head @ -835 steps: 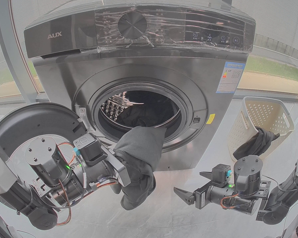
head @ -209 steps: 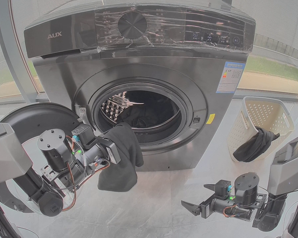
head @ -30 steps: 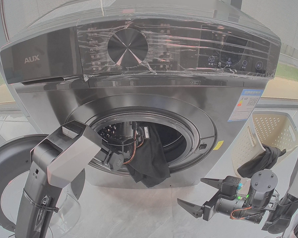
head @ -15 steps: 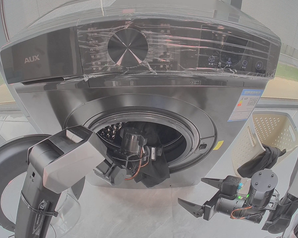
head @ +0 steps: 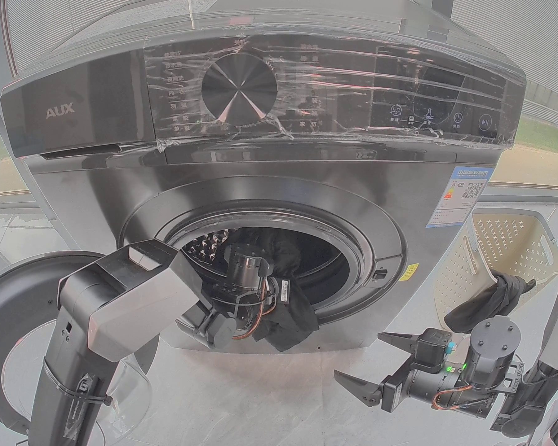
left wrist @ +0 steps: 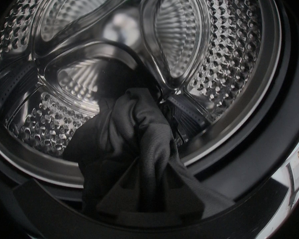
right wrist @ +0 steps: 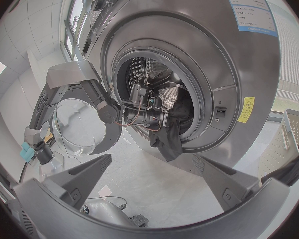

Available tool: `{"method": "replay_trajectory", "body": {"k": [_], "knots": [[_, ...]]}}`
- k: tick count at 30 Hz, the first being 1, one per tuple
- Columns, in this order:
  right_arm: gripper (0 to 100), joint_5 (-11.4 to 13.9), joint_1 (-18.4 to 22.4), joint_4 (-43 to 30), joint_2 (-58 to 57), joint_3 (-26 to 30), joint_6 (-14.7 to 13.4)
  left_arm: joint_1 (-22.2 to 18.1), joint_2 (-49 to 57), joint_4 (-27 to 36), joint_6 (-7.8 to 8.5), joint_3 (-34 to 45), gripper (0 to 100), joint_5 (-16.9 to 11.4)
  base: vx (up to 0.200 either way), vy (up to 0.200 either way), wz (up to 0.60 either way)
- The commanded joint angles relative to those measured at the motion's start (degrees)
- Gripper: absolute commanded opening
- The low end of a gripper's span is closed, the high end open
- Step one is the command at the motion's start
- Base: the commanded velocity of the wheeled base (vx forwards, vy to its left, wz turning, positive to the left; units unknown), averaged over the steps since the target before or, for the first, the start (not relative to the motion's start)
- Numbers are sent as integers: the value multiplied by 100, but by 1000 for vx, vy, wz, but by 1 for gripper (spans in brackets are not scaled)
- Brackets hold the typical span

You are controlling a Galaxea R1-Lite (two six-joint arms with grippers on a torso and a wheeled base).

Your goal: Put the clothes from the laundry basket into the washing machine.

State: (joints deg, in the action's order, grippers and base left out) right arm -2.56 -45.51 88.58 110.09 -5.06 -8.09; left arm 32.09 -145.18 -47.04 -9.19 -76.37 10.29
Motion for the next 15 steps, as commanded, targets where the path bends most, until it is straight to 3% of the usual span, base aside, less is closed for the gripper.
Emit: {"method": "replay_trajectory", "body": {"k": [1, 5, 15], "knots": [[100, 1, -2, 2, 12, -4, 1, -36, -125, -86, -65, -501, 0, 114, 0, 0, 0], [100, -8, 42, 2, -23, 14, 1, -185, -362, -552, -162, -1073, 0, 448, 0, 0, 0], [100, 1, 68, 2, -14, 23, 1, -264, -318, -666, -162, -1108, 0, 456, 0, 0, 0]]}}
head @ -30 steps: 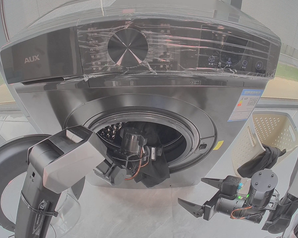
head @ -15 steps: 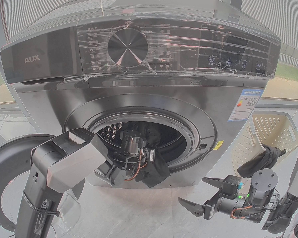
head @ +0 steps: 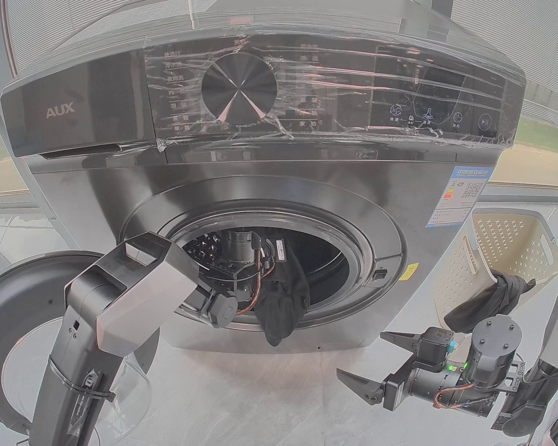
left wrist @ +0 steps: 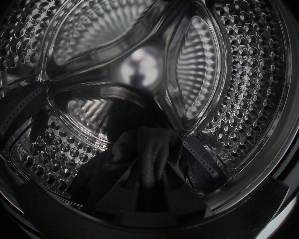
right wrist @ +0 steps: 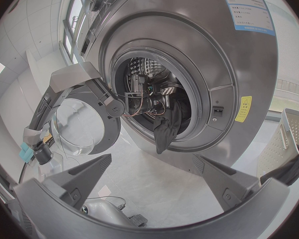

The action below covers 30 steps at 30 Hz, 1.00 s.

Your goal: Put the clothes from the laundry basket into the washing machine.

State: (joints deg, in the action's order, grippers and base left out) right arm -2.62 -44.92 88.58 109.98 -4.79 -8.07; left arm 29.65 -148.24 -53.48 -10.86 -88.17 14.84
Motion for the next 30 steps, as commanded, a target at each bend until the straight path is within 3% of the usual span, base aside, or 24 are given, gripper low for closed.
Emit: {"method": "replay_trajectory", "body": {"k": [1, 2, 8, 10, 14, 22, 25, 26, 30], "knots": [[100, -2, 10, 2, -3, -4, -2, -12, -12, -31, -12, 72, 0, 2, 0, 0, 0], [100, 7, 10, 2, -3, -4, -2, 24, -3, -31, -39, 81, 100, 2, 0, 0, 0], [100, -2, 10, 2, -3, 13, 7, 208, 383, 101, -12, 626, 100, -25, 0, 0, 0], [100, -2, 10, 2, -3, 22, -2, 340, 673, 435, 14, 1171, 100, -130, 0, 0, 0], [100, 7, 19, 2, -3, 48, -2, 428, 761, 391, 67, 1892, 100, -429, 0, 0, 0], [100, 7, 19, 2, 41, 57, -10, 410, 559, 382, 93, 1962, 100, -499, 0, 0, 0], [100, 7, 27, 2, 41, 66, -10, 401, 471, 365, 198, 1962, 100, -499, 0, 0, 0], [100, 7, 27, 2, 32, 57, -10, 401, 427, 356, 225, 1936, 0, -490, 0, 0, 0], [100, 7, 27, 2, 14, 57, -10, 358, 383, 329, 198, 1540, 0, -420, 0, 0, 0]]}}
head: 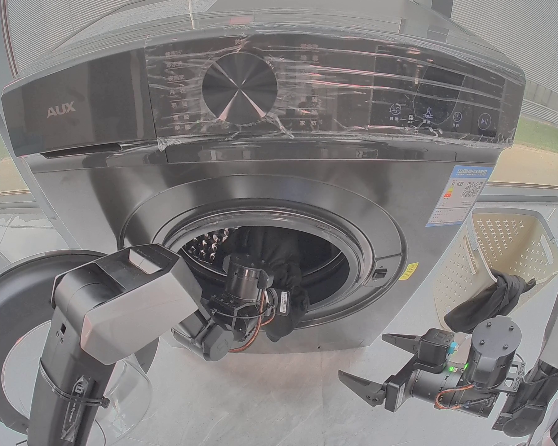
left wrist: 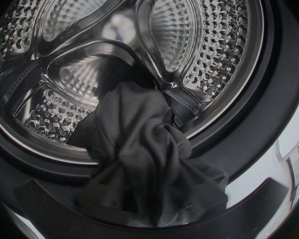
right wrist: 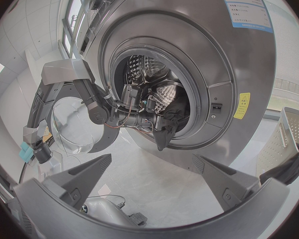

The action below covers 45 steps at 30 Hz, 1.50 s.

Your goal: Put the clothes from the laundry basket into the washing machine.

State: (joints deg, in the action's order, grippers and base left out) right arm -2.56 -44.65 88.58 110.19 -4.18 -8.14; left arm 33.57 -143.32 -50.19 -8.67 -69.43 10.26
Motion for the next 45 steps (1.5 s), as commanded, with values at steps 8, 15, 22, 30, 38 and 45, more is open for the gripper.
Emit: {"method": "replay_trajectory", "body": {"k": [8, 15, 22, 30, 38, 45], "knots": [[100, 1, 1, 2, -15, -13, -3, -281, -178, -184, -153, -1495, 0, 336, 0, 0, 0], [100, 10, 1, 2, 11, -4, -3, -281, -161, -360, -144, -1214, 0, 336, 0, 0, 0], [100, 10, 45, 2, 38, -13, -3, -158, -90, -342, -118, -616, 100, 309, 0, 0, 0], [100, 10, 45, 2, 38, -13, -3, -44, -196, -378, -82, -177, 100, 186, 0, 0, 0], [100, 10, 45, 10, 46, -30, -3, -61, -486, -395, -12, -291, 0, 160, 0, 0, 0], [100, 19, 53, 10, 20, -30, -3, -290, -398, -422, -56, -897, 0, 257, 0, 0, 0]]}}
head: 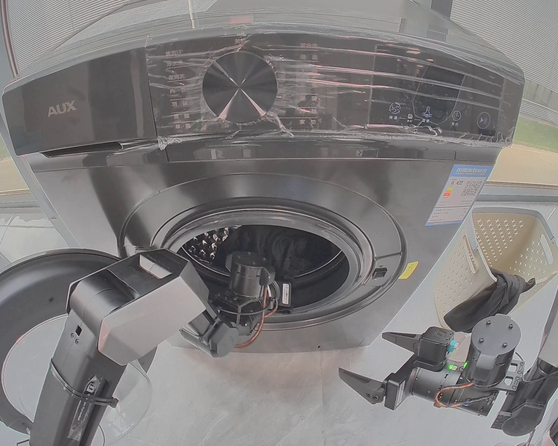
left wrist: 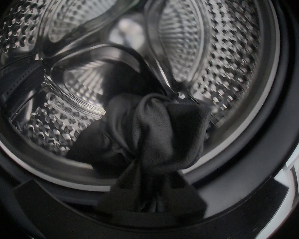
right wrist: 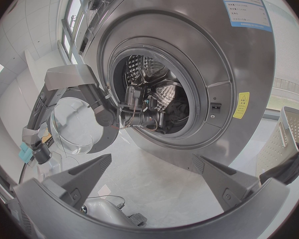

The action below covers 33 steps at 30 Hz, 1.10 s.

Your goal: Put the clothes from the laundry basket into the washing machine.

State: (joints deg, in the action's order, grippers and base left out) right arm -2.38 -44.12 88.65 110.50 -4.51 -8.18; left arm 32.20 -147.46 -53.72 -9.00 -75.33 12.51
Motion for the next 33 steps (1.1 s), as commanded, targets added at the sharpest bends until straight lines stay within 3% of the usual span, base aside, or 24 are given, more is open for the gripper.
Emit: {"method": "replay_trajectory", "body": {"k": [1, 16, 24, 25, 33], "knots": [[100, 0, 0, 3, -10, 3, 1, -179, 33, -86, -32, -342, 0, 41, 0, 0, 0], [100, 0, -18, 3, -2, -15, -8, -451, -257, -428, -50, -1634, 0, 199, 0, 0, 0], [100, 0, -9, -6, -28, -15, 1, -433, -310, -402, -32, -1617, 0, 243, 0, 0, 0], [100, 0, -9, -6, -37, -15, 1, -425, -310, -384, -32, -1634, 100, 243, 0, 0, 0], [100, 0, 0, -6, -37, 3, 1, -389, -292, -428, -41, -1520, 100, 243, 0, 0, 0]]}}
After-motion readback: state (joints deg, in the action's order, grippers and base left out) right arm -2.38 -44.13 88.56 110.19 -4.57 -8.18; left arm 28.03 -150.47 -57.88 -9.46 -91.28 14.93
